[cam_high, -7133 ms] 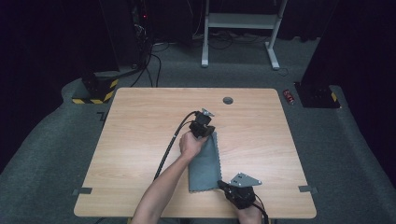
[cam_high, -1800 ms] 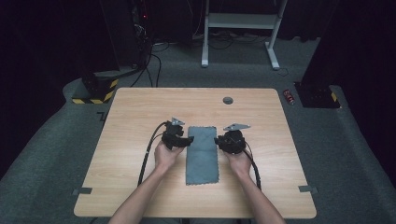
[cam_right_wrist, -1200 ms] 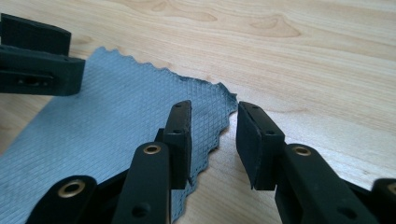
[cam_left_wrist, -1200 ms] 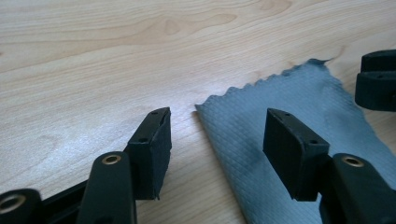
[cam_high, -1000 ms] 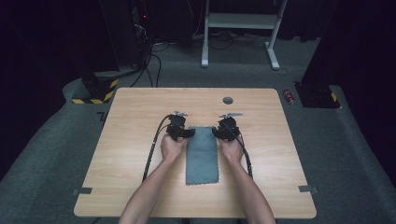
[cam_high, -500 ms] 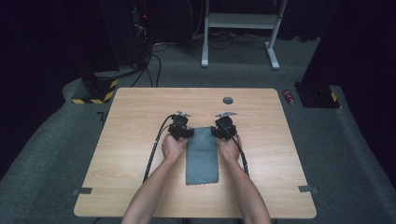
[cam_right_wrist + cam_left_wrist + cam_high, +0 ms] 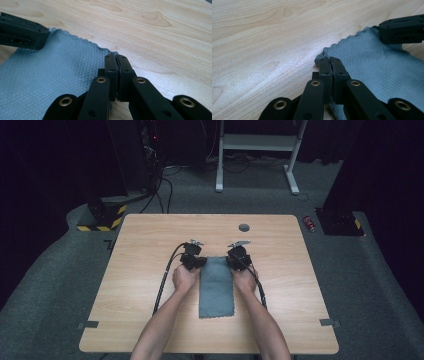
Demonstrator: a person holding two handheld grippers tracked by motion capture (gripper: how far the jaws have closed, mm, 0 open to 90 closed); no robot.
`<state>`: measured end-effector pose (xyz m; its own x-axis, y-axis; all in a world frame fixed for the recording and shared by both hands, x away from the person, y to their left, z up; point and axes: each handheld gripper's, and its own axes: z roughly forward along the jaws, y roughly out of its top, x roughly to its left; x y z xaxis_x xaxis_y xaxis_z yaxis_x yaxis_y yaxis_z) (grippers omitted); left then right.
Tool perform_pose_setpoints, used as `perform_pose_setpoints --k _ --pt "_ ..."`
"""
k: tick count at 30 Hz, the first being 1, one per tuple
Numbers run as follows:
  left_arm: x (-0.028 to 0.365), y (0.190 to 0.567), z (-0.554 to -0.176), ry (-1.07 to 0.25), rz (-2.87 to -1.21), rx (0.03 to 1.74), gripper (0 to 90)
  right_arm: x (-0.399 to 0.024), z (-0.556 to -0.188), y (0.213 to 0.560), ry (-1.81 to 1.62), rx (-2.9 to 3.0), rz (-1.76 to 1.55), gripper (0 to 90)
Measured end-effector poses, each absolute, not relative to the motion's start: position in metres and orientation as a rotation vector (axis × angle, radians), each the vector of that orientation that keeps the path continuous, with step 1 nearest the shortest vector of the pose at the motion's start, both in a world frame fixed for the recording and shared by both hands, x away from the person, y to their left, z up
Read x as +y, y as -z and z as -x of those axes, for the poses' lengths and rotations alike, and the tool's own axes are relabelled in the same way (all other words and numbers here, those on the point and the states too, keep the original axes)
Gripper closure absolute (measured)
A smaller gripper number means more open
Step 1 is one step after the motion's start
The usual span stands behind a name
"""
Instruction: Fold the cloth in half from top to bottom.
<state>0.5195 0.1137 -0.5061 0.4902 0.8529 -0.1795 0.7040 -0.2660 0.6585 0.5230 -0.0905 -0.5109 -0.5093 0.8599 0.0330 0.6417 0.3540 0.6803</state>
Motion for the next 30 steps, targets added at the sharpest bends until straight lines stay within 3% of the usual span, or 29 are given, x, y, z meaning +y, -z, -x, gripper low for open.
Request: perform_pose_setpoints --k 12,30 --pt "0.124 0.479 -0.509 -0.274 -1.972 1.182 88.6 -0.099 -0.509 0.481 -1.045 2.269 -1.255 88.8" --pt "0.125 0.467 -0.508 -0.294 -1.974 1.117 88.7 -0.104 -0.508 0.467 -1.088 2.244 -1.234 88.9"
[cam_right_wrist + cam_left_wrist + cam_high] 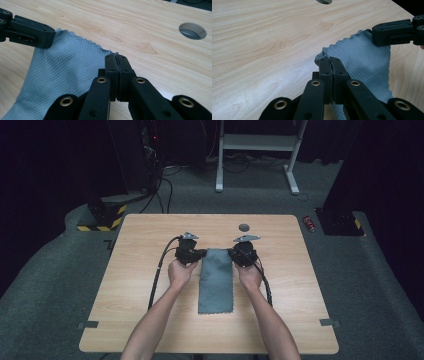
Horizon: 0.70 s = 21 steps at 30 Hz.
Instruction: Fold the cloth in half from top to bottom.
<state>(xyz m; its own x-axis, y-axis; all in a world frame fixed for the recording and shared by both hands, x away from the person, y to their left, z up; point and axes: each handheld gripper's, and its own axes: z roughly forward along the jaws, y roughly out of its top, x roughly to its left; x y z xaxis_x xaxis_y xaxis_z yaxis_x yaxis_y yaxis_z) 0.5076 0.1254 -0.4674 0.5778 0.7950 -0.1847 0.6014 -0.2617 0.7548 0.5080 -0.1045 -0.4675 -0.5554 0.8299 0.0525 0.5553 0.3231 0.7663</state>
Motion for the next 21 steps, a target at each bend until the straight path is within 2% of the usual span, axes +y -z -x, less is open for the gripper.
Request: perform_pose_setpoints --k 21 --pt "0.133 0.467 -0.471 -0.255 -2.009 1.003 88.6 -0.118 -0.466 0.470 -1.206 2.295 -1.136 88.9"
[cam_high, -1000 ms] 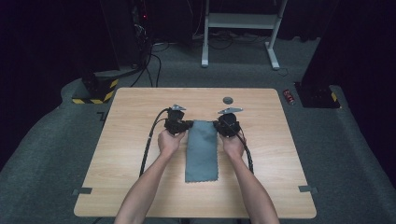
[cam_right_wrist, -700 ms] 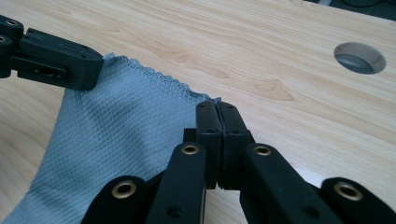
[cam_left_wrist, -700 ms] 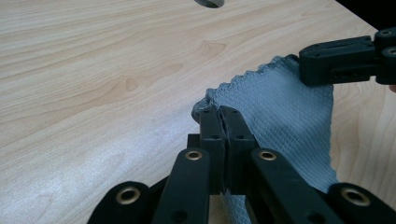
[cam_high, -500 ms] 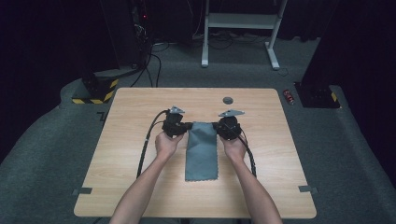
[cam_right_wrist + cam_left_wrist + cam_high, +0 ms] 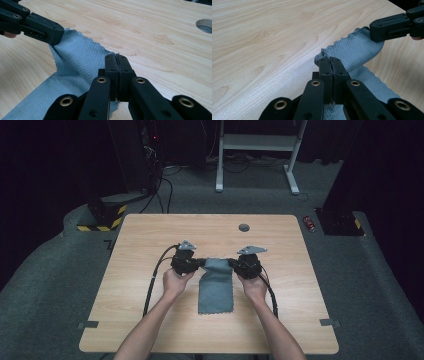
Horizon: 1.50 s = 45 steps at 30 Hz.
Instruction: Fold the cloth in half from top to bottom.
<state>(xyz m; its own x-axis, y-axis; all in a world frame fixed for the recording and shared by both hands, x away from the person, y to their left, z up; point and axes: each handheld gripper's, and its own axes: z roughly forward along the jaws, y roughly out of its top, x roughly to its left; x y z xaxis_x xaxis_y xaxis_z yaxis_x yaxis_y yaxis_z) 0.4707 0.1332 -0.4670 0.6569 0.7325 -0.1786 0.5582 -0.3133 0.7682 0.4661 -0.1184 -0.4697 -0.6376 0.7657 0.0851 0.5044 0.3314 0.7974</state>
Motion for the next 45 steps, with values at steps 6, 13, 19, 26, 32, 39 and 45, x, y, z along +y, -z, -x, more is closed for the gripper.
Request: perform_pose_setpoints --k 6,13,19,26,32,39,45 --pt "0.134 0.469 -0.463 -0.234 -1.991 0.998 88.7 -0.121 -0.459 0.471 -1.214 2.303 -1.125 88.9" --pt "0.135 0.472 -0.457 -0.223 -1.994 0.983 88.6 -0.123 -0.452 0.472 -1.229 2.307 -1.119 88.9" --pt "0.135 0.475 -0.452 -0.224 -2.006 0.972 88.7 -0.124 -0.447 0.473 -1.243 2.313 -1.109 88.9" --pt "0.135 0.476 -0.443 -0.219 -2.002 0.952 88.6 -0.127 -0.441 0.476 -1.262 2.315 -1.109 88.9" --pt "0.137 0.475 -0.437 -0.224 -2.001 0.941 88.7 -0.128 -0.435 0.476 -1.274 2.323 -1.098 88.9" --pt "0.136 0.471 -0.427 -0.257 -2.022 0.901 88.6 -0.130 -0.425 0.477 -1.303 2.324 -1.083 88.9" --pt "0.139 0.475 -0.419 -0.242 -2.019 0.901 88.6 -0.131 -0.417 0.481 -1.312 2.340 -1.066 88.9"
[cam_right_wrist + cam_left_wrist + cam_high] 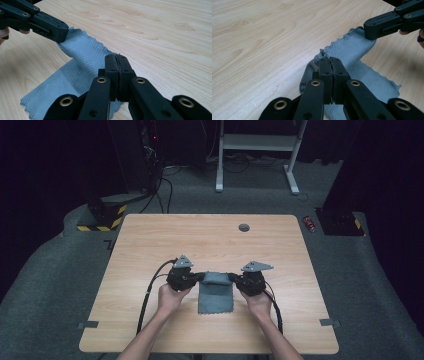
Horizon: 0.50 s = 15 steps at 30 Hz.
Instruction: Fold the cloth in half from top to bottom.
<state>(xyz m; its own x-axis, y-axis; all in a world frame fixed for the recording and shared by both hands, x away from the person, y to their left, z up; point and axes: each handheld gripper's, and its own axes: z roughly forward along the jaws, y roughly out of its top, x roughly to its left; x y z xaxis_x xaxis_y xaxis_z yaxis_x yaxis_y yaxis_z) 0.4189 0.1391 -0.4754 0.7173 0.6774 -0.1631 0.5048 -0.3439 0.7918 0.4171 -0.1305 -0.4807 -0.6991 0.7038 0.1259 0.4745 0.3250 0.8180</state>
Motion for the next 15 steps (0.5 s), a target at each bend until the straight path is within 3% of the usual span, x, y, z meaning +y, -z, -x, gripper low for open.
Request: perform_pose_setpoints --k 15 --pt "0.139 0.482 -0.405 -0.228 -2.015 0.879 88.6 -0.133 -0.404 0.487 -1.322 2.349 -1.053 88.9"
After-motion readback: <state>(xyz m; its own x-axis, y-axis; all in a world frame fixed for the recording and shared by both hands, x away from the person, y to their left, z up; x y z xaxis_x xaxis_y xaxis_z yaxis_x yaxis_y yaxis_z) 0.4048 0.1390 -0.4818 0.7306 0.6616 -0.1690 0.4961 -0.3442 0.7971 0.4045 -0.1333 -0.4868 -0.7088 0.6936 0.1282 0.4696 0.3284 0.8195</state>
